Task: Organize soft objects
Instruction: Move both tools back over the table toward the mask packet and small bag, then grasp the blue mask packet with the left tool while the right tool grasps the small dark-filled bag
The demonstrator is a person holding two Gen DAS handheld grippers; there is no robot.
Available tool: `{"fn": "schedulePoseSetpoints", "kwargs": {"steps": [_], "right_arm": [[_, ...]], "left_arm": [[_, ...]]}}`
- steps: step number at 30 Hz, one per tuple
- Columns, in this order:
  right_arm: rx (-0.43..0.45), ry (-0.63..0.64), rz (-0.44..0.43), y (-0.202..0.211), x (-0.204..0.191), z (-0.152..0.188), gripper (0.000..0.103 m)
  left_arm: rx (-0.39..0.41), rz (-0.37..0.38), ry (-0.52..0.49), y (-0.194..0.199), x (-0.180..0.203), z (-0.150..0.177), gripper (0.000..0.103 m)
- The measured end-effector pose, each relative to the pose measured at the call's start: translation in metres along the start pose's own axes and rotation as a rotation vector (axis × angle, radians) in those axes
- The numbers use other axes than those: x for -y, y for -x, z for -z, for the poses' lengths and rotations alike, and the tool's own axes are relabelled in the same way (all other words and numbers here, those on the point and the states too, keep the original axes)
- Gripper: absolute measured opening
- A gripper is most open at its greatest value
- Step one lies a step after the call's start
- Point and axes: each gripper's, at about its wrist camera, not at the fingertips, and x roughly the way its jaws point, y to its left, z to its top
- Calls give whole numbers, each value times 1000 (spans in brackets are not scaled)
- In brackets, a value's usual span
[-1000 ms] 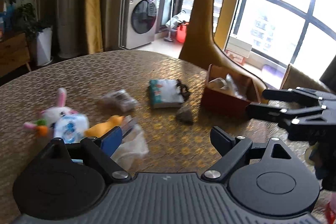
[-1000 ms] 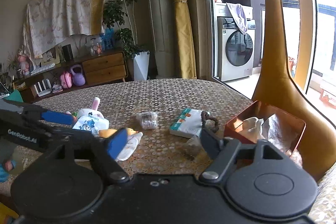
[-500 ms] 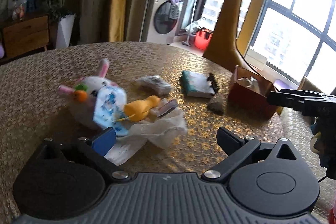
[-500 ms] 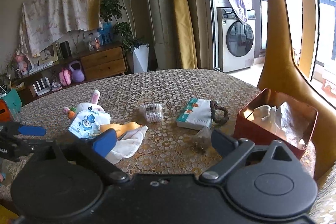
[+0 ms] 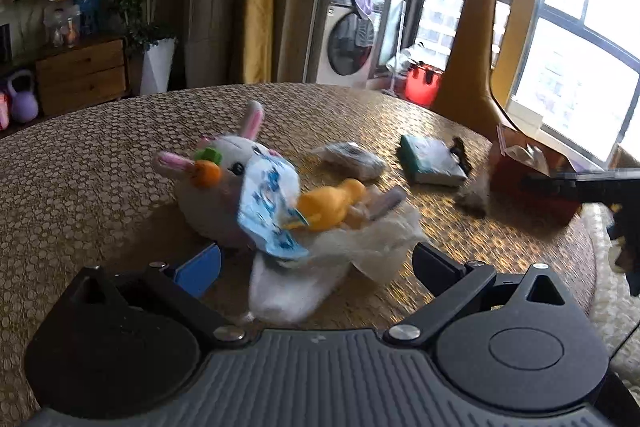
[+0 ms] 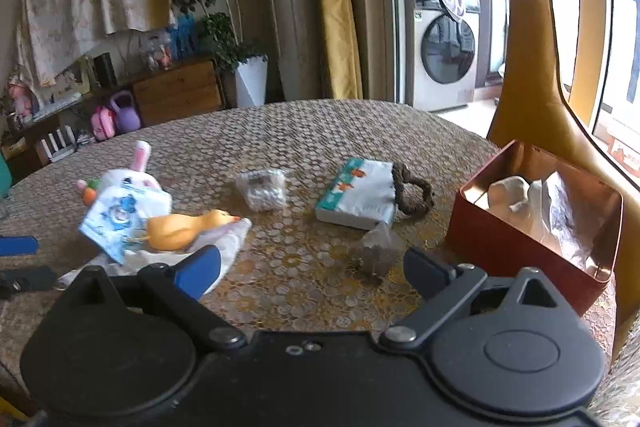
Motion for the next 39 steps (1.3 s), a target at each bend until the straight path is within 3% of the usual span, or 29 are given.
{"fn": "schedulePoseSetpoints", "kwargs": {"steps": [9,19,22,24,30,39], "right_arm": [[-48,7,46,-42,21,-2,96],[-123,3,75,-96,36,-3,84],[-137,5,81,-106,37,0,81],[-148,11,79,-112,36,2,77],[-160,25,89,-121,34,4,71],[-153,58,107,-123,28,6,45]], "left_arm": [[-14,-113,38,-37,-15,-11,103],[-28,-138,64,-62,-20,-14,102],[-34,-147,70,-66,-21,-15,88],[-39,-155,84,-68,-23,-15,71],[-45,-169,64,-70,-23,-12,44],[-41,-160,38,-69,-13,-12,26]]}}
